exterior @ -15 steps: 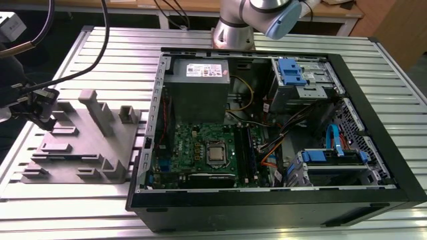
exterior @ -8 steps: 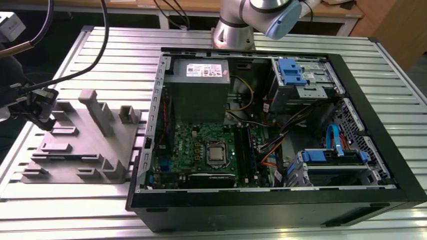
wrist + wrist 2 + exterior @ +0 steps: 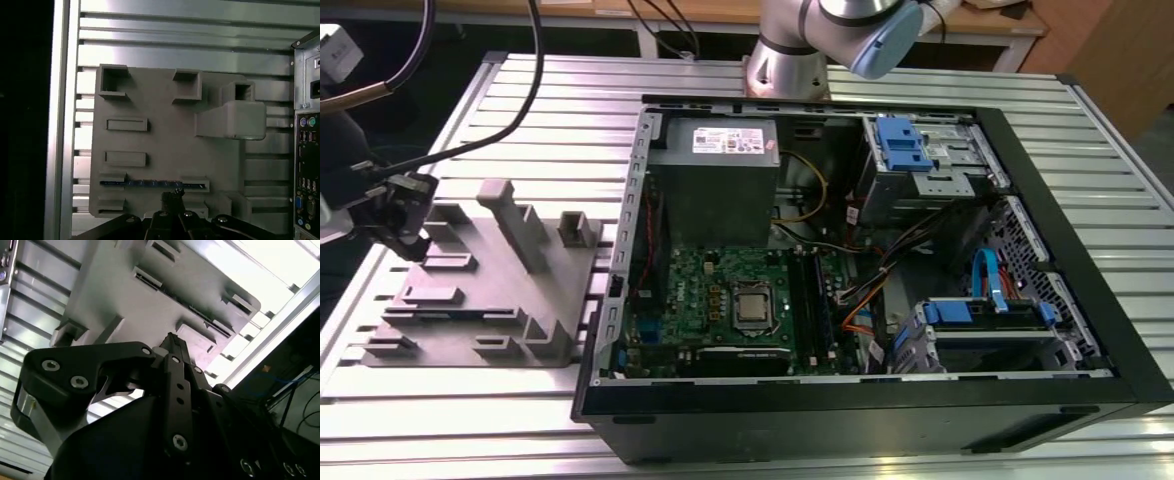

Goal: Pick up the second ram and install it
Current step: 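Pick up the second ram and move it above second insertion slot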

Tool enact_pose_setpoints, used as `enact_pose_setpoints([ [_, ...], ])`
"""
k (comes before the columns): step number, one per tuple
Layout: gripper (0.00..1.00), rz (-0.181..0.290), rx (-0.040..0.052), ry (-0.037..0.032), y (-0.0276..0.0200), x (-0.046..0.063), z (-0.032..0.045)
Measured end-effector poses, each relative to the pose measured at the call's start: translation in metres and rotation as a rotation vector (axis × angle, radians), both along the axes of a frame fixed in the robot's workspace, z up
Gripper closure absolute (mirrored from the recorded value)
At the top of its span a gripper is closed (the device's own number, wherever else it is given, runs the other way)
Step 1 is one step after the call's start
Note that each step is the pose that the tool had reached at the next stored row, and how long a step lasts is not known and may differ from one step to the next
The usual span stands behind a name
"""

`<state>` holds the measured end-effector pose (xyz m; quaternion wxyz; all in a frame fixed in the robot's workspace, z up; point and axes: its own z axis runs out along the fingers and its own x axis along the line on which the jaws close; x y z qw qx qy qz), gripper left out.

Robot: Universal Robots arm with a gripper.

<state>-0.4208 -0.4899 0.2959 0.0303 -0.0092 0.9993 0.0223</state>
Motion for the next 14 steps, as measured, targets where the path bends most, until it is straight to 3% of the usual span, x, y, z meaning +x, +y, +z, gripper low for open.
enact_pose_setpoints([
  [14,0.93,0.256,0.0000,0.0000,0.0000,0.0000,-0.0054],
])
